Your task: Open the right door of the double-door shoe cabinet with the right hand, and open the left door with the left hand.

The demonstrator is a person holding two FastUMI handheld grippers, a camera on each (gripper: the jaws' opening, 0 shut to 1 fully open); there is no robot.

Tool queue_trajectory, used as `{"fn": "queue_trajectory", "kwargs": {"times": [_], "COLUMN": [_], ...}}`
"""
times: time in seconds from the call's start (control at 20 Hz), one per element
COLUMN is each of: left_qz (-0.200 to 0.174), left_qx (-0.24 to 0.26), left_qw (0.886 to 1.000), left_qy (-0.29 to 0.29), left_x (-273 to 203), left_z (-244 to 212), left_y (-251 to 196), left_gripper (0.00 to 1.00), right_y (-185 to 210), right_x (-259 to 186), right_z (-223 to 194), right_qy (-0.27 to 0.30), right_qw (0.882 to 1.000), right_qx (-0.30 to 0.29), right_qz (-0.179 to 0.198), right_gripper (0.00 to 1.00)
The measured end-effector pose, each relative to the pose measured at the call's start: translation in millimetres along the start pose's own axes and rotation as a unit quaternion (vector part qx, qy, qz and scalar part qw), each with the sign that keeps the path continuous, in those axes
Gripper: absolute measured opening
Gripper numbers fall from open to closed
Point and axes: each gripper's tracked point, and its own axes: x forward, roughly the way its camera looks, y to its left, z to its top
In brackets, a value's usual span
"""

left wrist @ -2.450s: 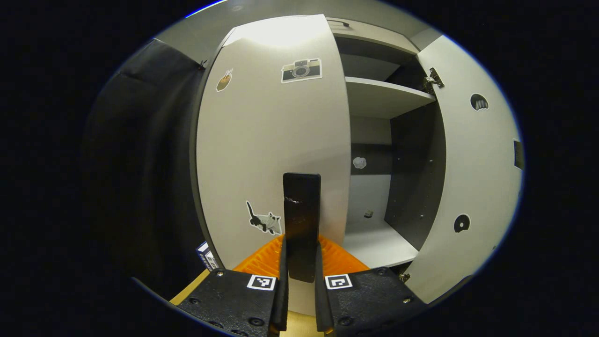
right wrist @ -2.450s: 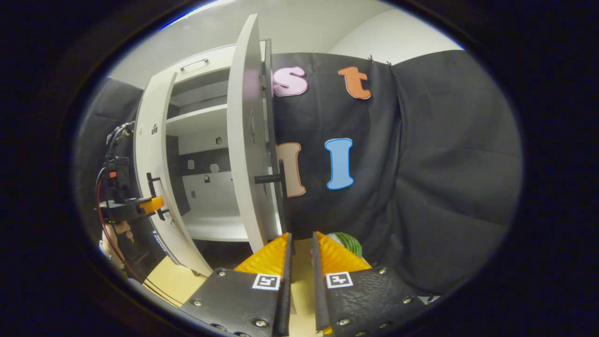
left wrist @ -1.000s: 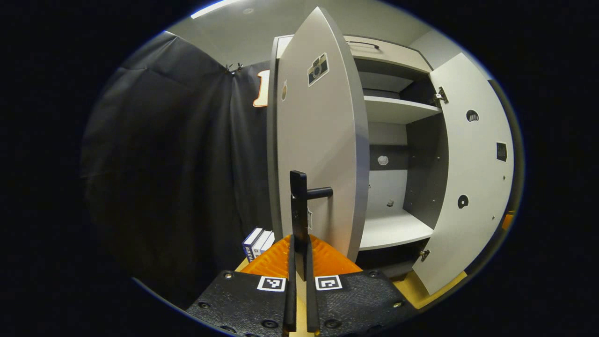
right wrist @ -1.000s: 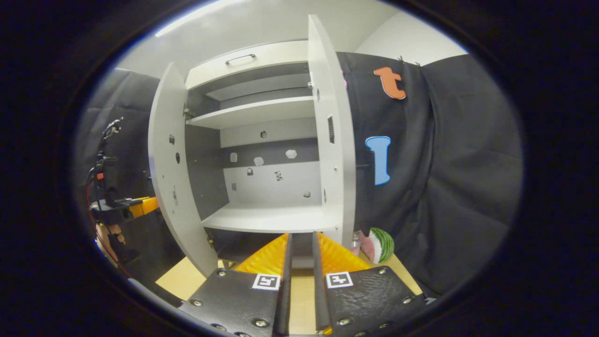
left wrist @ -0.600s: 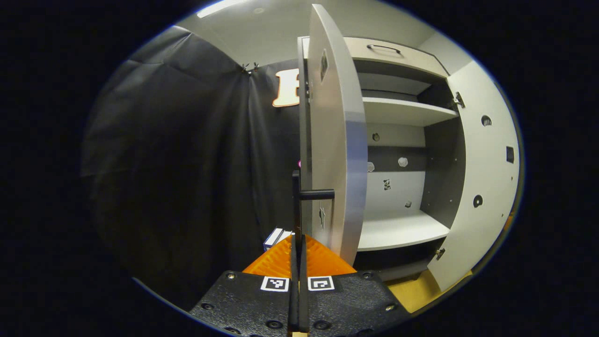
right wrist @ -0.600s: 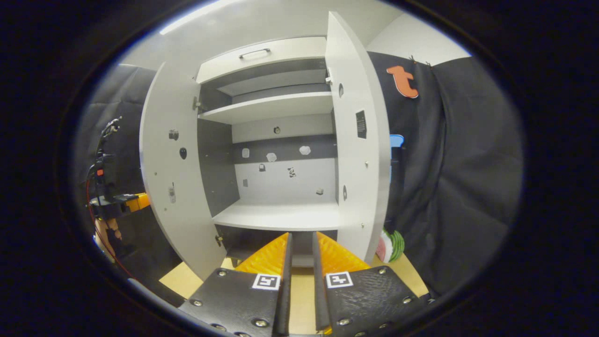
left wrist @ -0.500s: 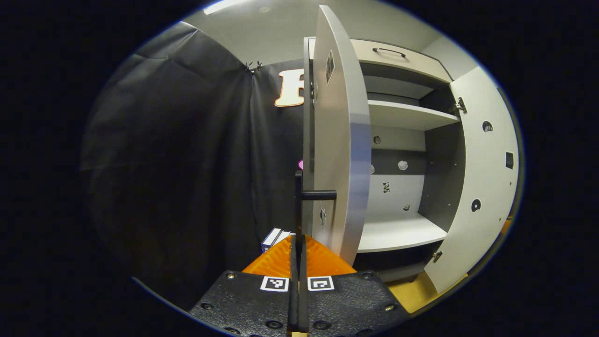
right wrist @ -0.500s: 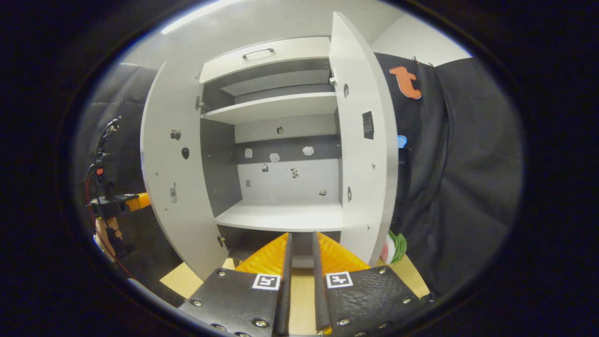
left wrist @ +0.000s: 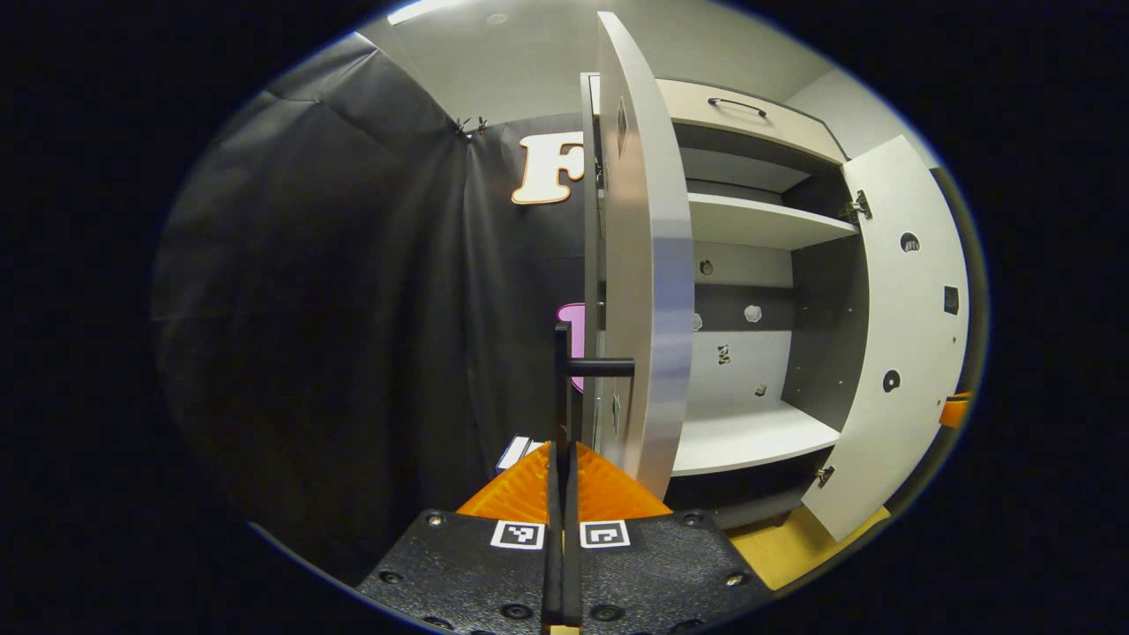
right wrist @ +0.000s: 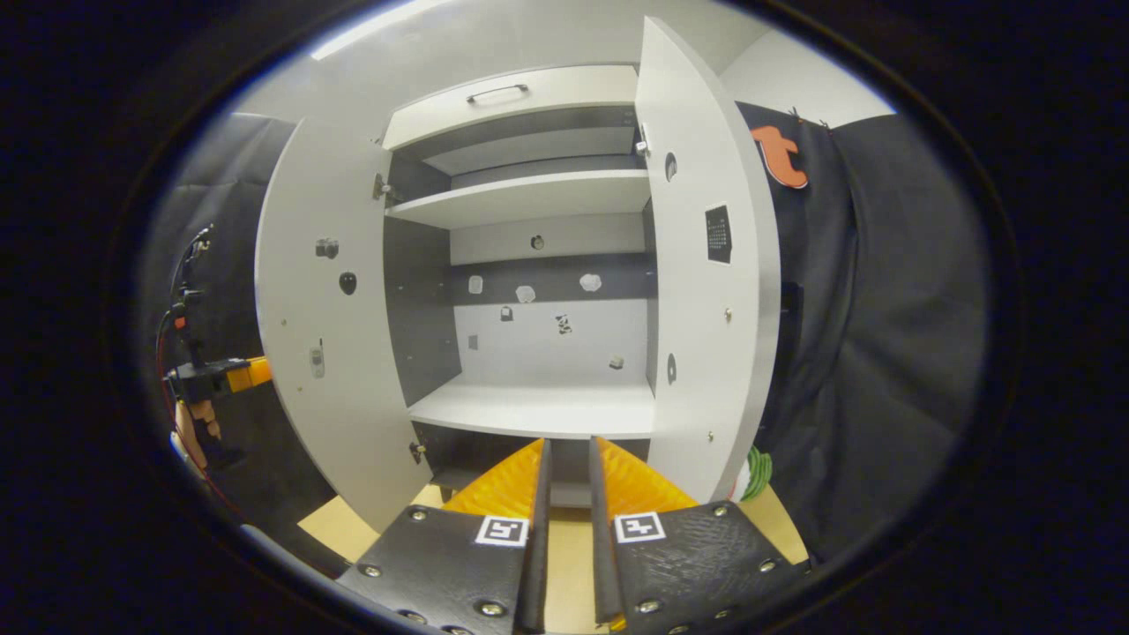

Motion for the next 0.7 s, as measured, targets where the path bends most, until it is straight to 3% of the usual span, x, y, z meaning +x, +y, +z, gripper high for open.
{"fn": "queue_trajectory", "kwargs": {"times": [0.5,0.65,0.7], "left_qz": [0.040,0.039,0.037], "left_qx": [0.013,-0.002,-0.007], "left_qw": [0.999,0.999,0.999], "left_qy": [-0.014,-0.017,-0.018], "left_x": [-36.6,-56.8,-61.1], "left_z": [23.0,42.1,47.4], "left_y": [17.4,0.7,-7.1], "left_gripper": [0.01,0.05,0.00], "right_y": [2.8,4.9,5.5], "right_x": [18.5,26.9,29.1], "right_z": [-1.8,0.9,2.3], "right_qy": [0.005,0.006,0.005], "right_qw": [1.000,1.000,1.000], "right_qx": [0.005,0.003,0.001], "right_qz": [0.020,0.028,0.030], "right_gripper": [0.22,0.21,0.22]}}
